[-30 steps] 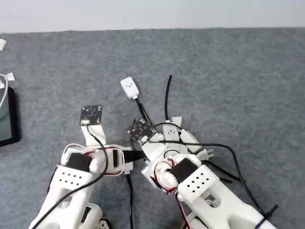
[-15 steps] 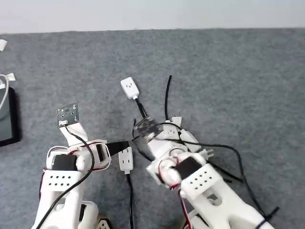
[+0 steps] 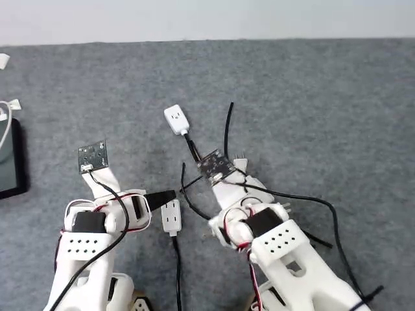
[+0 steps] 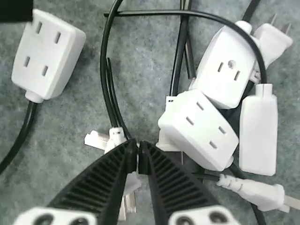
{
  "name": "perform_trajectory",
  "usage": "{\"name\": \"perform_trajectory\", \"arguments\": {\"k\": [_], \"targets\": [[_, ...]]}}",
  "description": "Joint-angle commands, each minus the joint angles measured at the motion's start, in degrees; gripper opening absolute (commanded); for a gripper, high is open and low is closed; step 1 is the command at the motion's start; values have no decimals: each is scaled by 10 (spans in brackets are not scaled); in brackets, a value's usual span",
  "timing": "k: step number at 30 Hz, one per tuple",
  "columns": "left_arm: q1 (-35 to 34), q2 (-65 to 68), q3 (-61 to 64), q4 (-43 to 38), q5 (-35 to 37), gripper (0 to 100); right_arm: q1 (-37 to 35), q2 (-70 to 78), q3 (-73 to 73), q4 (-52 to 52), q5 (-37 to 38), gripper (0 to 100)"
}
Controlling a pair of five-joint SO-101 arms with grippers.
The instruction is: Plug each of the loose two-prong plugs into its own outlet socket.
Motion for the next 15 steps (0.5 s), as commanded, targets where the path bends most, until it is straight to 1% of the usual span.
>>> {"name": "perform_trajectory", "arguments": {"k": [1,3,4,6,11,15], "targets": [[-5,-9,-5,-14,-3,445,-85,0,-7,23,25,9],[-4,-9,-5,-15,-3,445,-142,25,-3,16,26,9],[-4,-9,-4,-15,-3,445,-151,43,-4,8,25,9],[-5,-9,-4,-15,-3,445,-147,82,-18,0,25,9],[-4,-9,-4,-15,-3,445,-90,178,-69,7,10,9],[-4,-9,-3,-15,-3,445,-92,207,-81,8,10,9]]}}
